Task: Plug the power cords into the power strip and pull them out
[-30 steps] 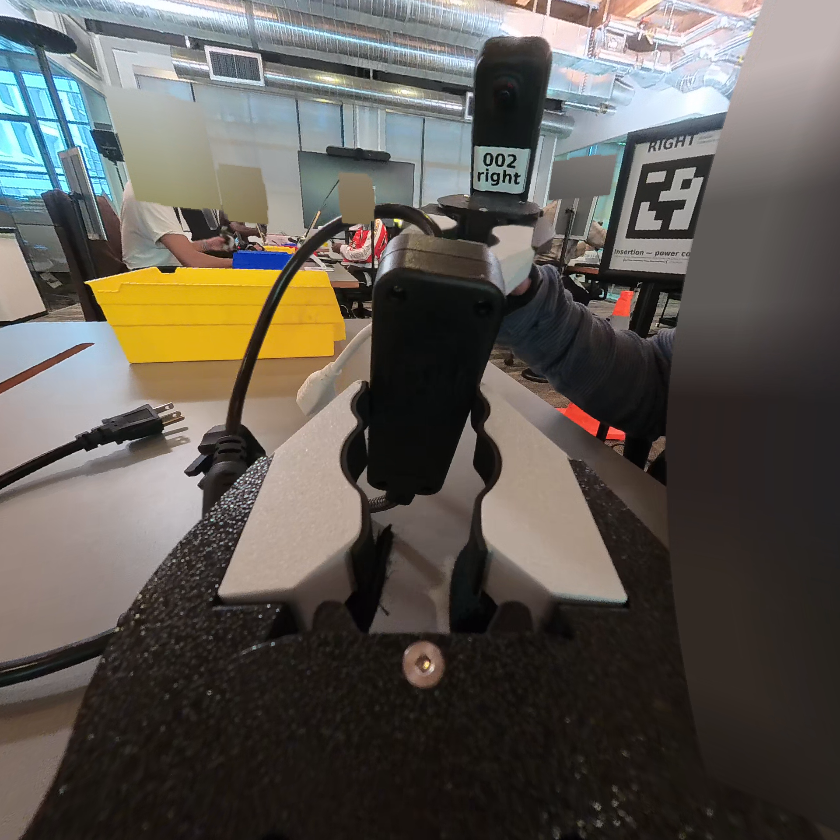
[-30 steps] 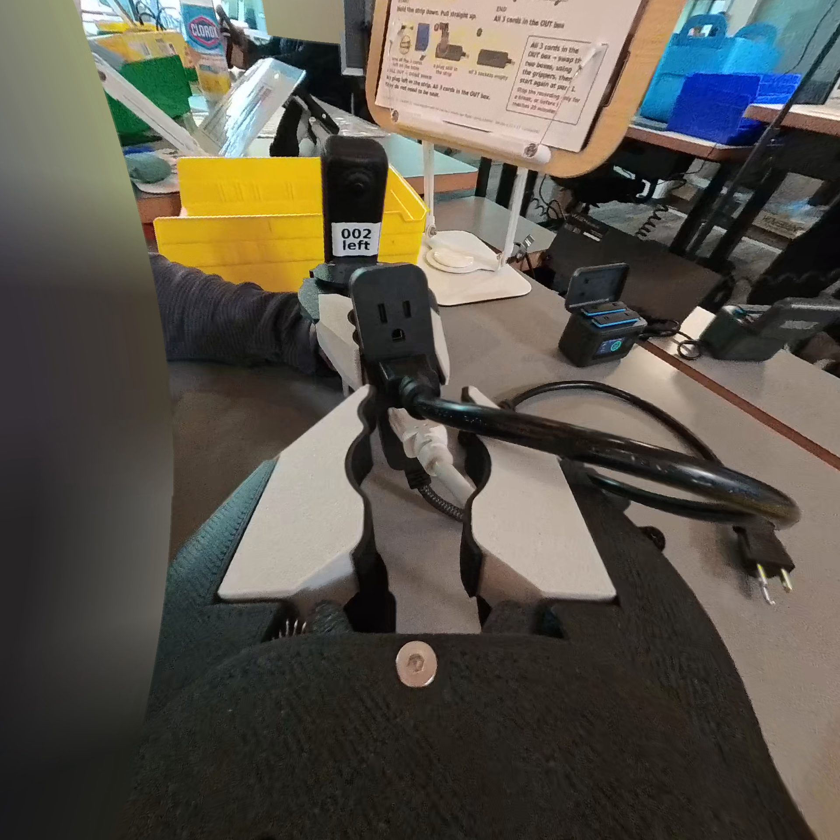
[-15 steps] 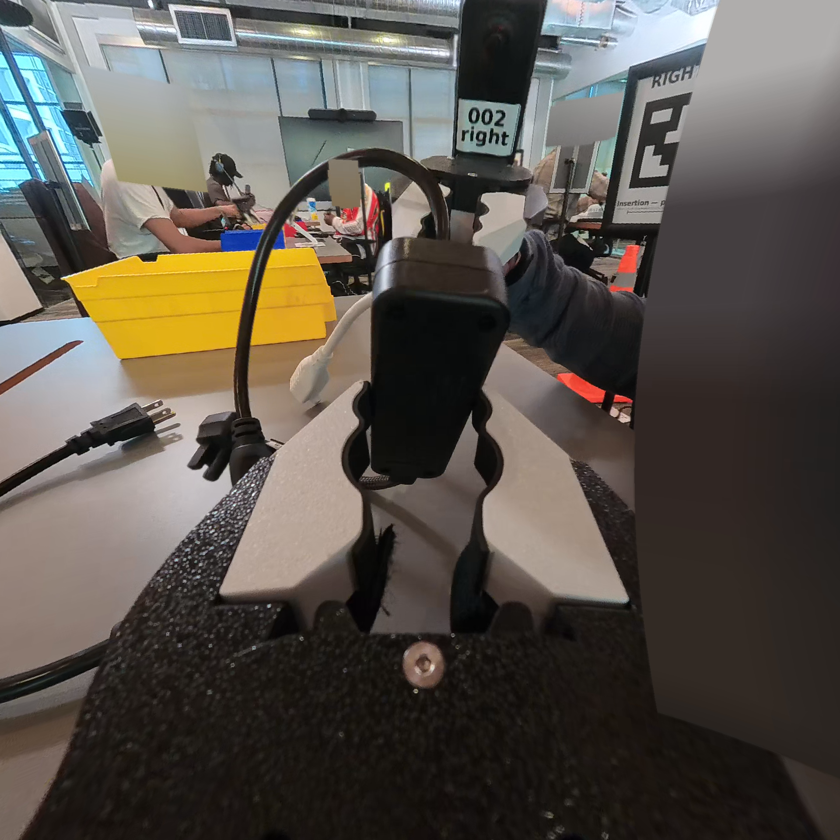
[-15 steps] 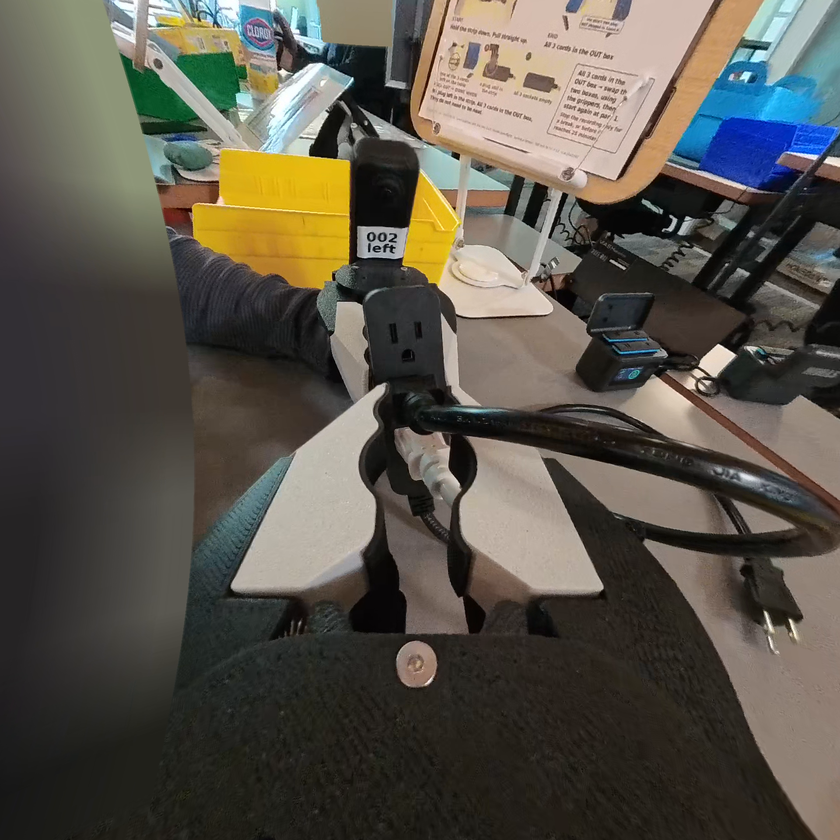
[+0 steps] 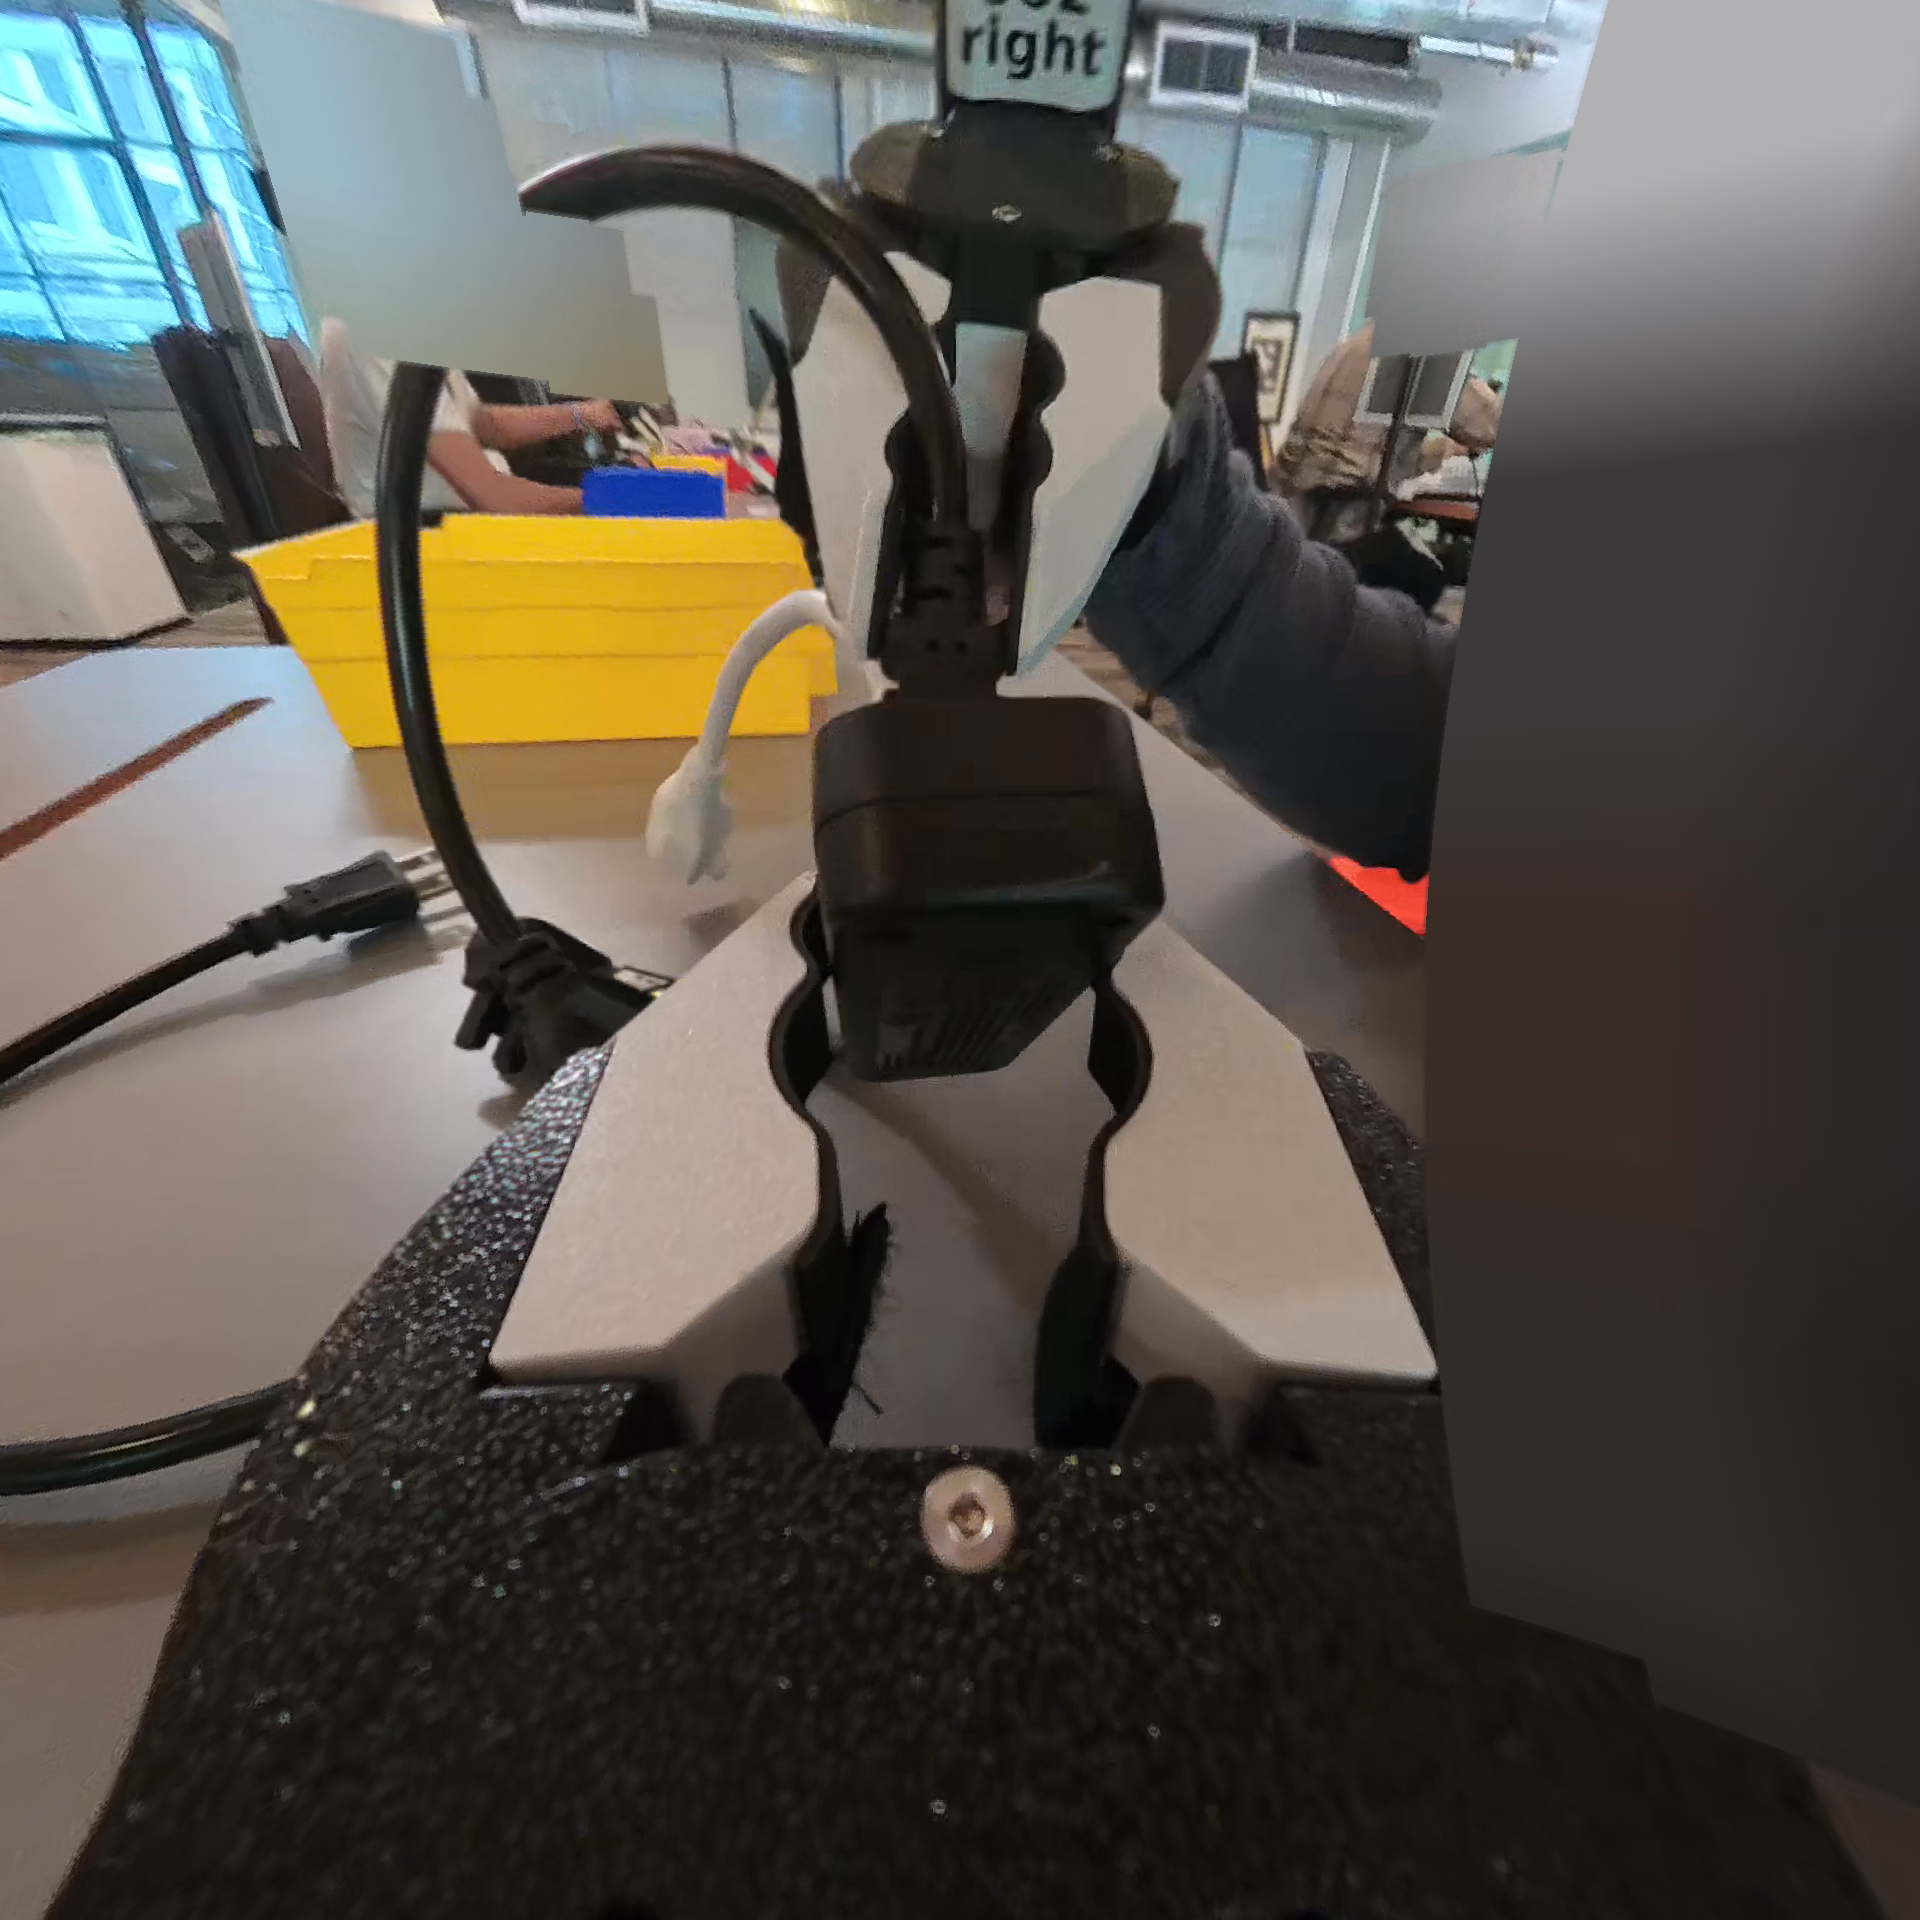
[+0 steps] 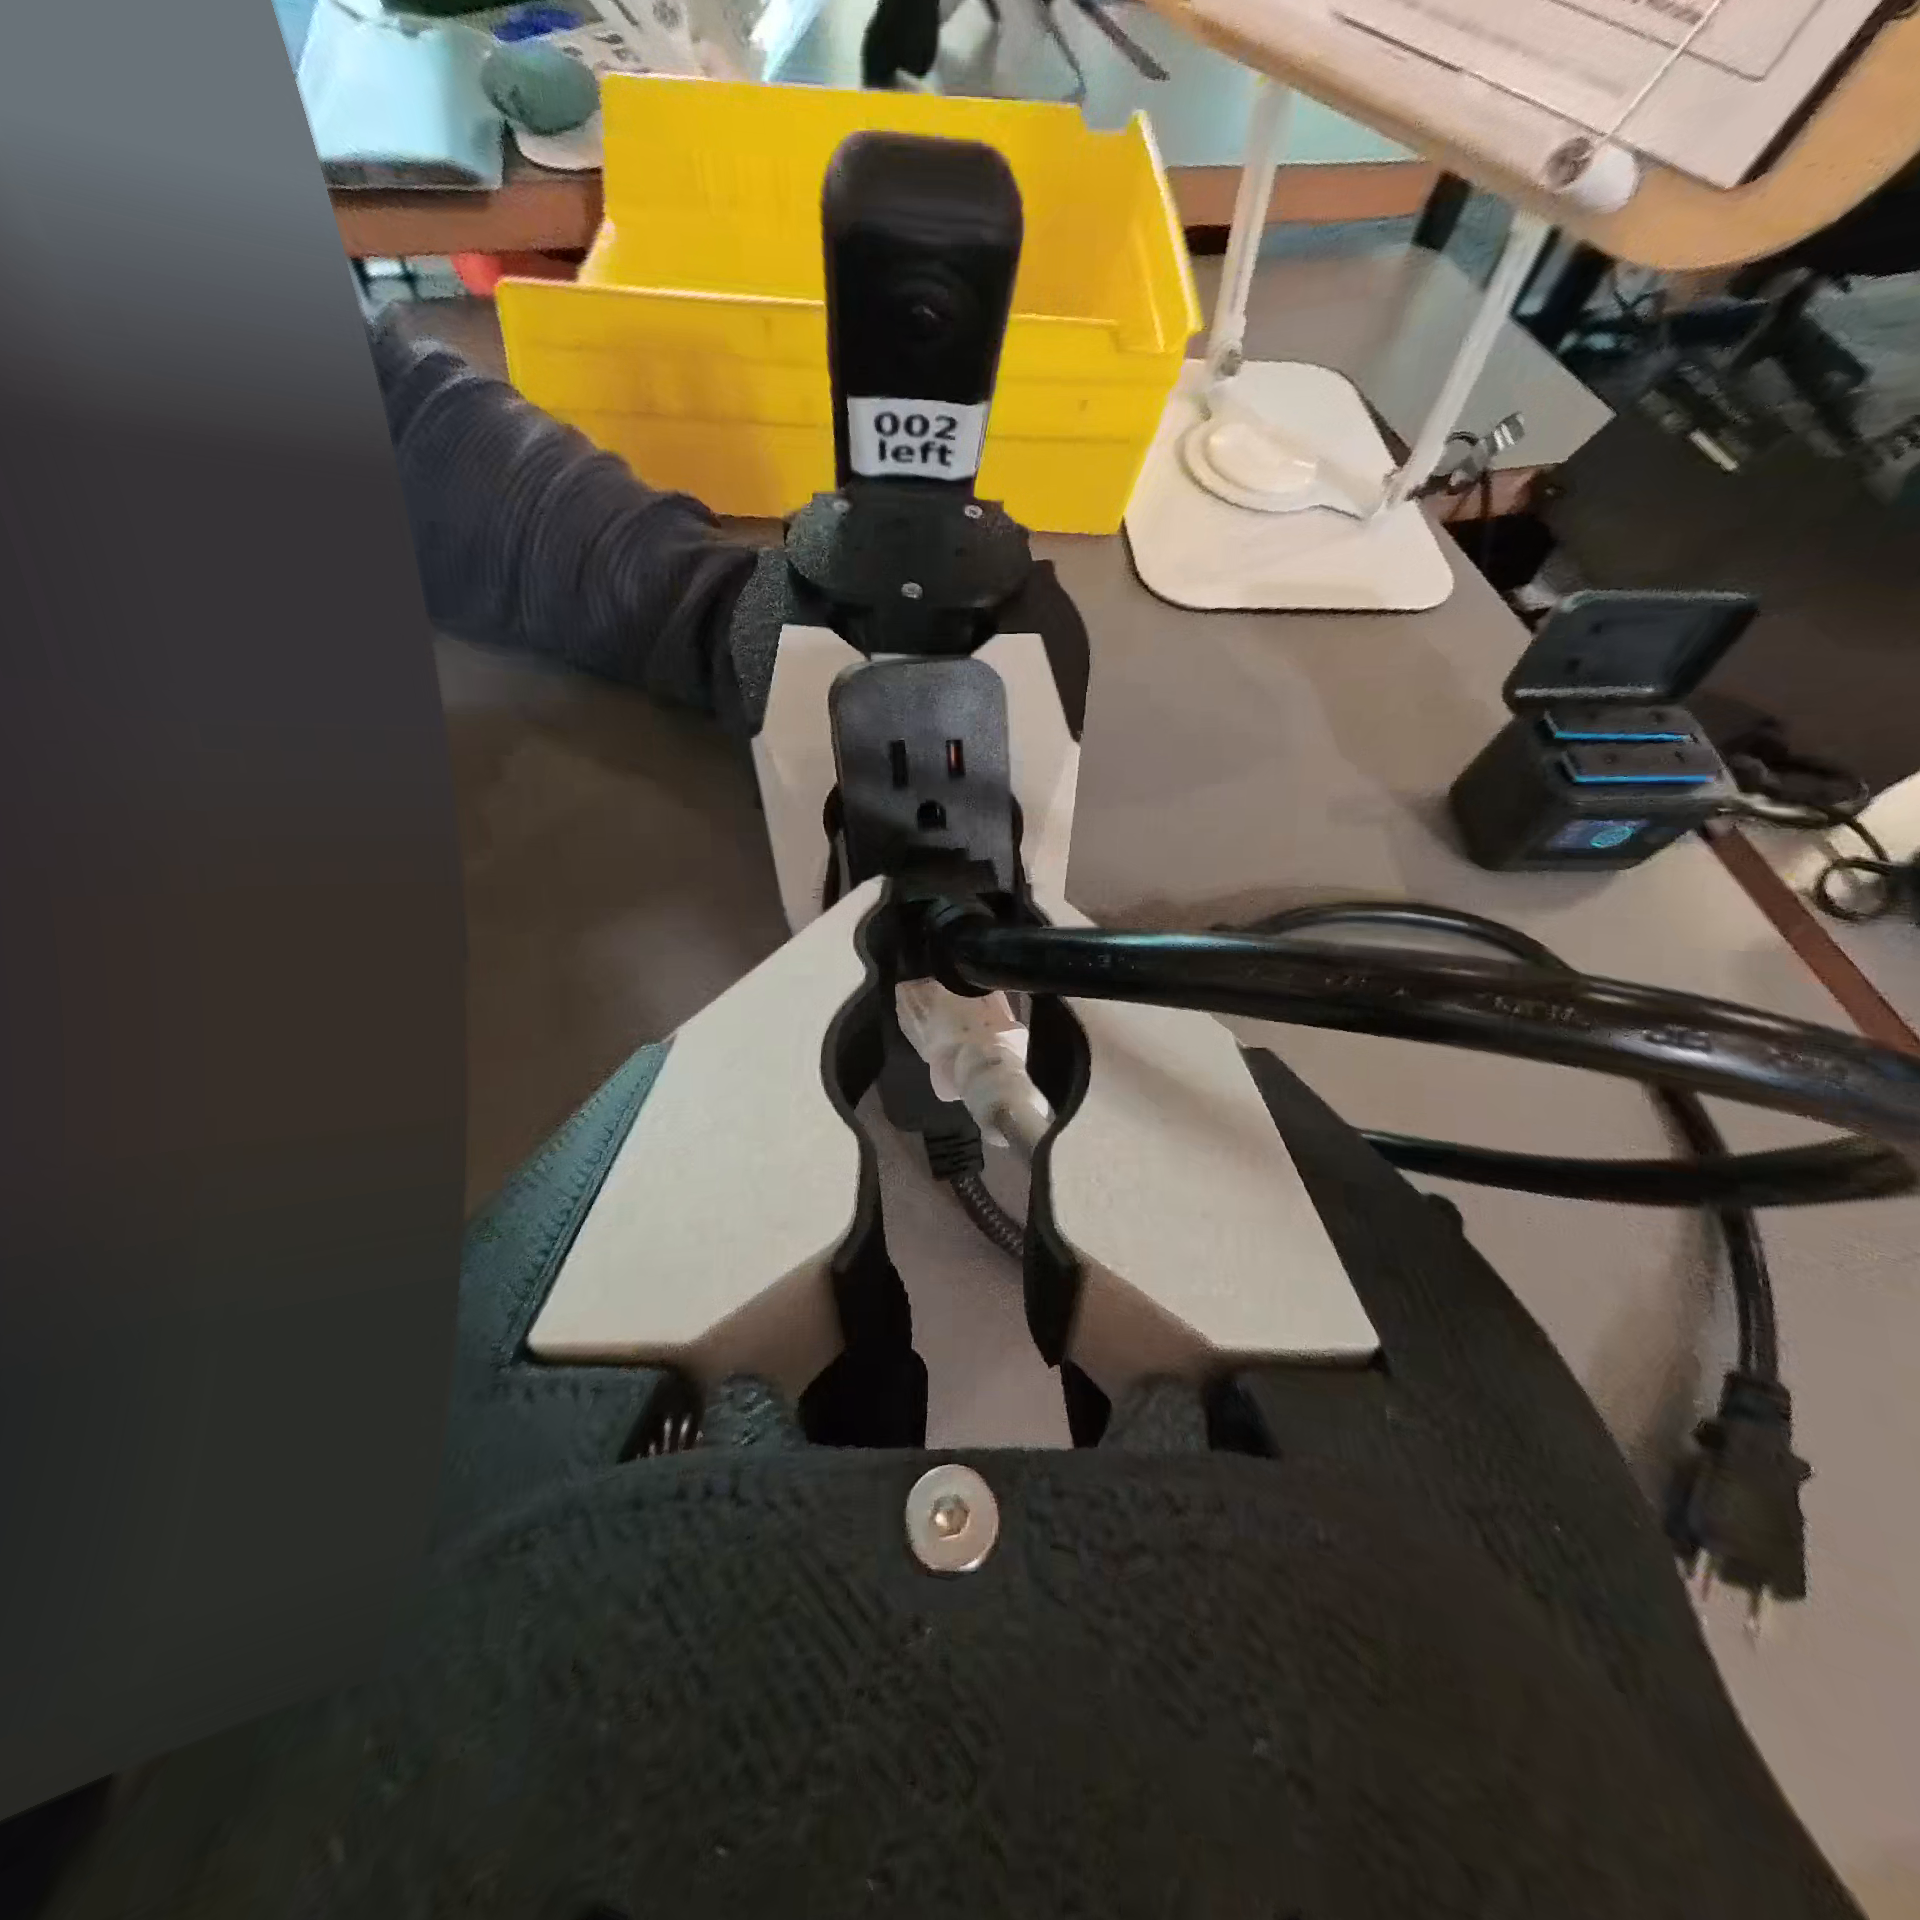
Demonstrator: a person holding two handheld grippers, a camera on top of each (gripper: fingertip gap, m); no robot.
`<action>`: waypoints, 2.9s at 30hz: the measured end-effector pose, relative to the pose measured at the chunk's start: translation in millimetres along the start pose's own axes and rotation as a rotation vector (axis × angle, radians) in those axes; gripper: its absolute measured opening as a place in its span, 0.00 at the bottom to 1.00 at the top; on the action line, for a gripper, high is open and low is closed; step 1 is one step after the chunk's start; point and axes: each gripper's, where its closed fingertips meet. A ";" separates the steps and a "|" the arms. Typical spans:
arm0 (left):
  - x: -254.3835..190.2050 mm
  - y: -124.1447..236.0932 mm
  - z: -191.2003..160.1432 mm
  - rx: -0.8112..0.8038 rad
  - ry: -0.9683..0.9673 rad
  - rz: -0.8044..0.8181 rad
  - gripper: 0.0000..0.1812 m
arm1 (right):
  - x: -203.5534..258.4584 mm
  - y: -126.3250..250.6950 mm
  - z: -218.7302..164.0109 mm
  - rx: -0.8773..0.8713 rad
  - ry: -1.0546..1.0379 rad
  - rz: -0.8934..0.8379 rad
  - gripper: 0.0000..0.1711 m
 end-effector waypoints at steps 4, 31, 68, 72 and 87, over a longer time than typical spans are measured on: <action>4.7 1.5 2.2 -0.023 0.050 0.004 0.32 | -8.0 -10.8 0.4 0.019 0.007 0.089 0.12; -2.4 -10.2 -37.4 0.278 0.060 0.033 0.37 | -7.6 -18.8 -6.8 0.188 0.042 0.147 0.12; -4.5 -11.8 -48.7 0.363 0.112 0.100 0.46 | -7.9 -24.2 -18.1 0.233 0.109 0.169 0.12; 2.2 -9.8 -48.7 0.354 0.145 0.135 0.49 | -16.2 -14.6 -12.0 0.163 0.054 0.184 0.12; 7.1 -6.2 -44.5 0.328 0.132 0.180 0.28 | -14.7 -17.8 -11.8 0.163 0.029 0.188 0.11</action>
Point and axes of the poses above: each gripper's, where its closed fingertips meet, y back along the fingers, z out of its top, x = y × z across the jaws, and after that the axes turned 11 degrees about -y, right-handed
